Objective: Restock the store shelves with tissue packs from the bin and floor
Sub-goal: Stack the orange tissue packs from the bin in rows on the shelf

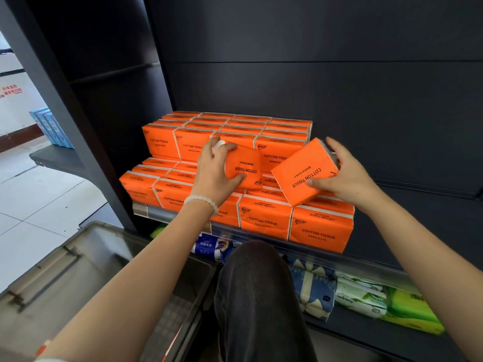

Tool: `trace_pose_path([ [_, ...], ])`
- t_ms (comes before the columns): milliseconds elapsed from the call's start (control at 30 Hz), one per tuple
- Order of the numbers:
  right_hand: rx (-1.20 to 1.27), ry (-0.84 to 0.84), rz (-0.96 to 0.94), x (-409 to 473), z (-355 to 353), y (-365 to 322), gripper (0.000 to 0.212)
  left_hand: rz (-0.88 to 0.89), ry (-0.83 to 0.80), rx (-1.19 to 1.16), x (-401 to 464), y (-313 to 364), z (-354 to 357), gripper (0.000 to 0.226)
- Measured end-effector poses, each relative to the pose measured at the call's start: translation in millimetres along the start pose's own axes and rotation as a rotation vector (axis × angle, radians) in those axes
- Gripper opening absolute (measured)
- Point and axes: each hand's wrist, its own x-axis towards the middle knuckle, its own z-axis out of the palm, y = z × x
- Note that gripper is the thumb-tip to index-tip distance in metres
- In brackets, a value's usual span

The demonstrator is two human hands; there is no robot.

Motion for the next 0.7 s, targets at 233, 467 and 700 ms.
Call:
trace_pose_path([
  [233,0.106,0.242,-0.001,1,5,-3,0.083,0.201,-0.003,0.087,1,12,2,0.068],
  [467,0.135,0.324,-0.070,8,7,-8,0.067,0.136,0.068,-0.002,13,26,-11,0.074],
  [700,0.138,0.250,-0.097,-1,20,13,0.067,0.075,-0.095,0.076,0,15,7,0.077],
])
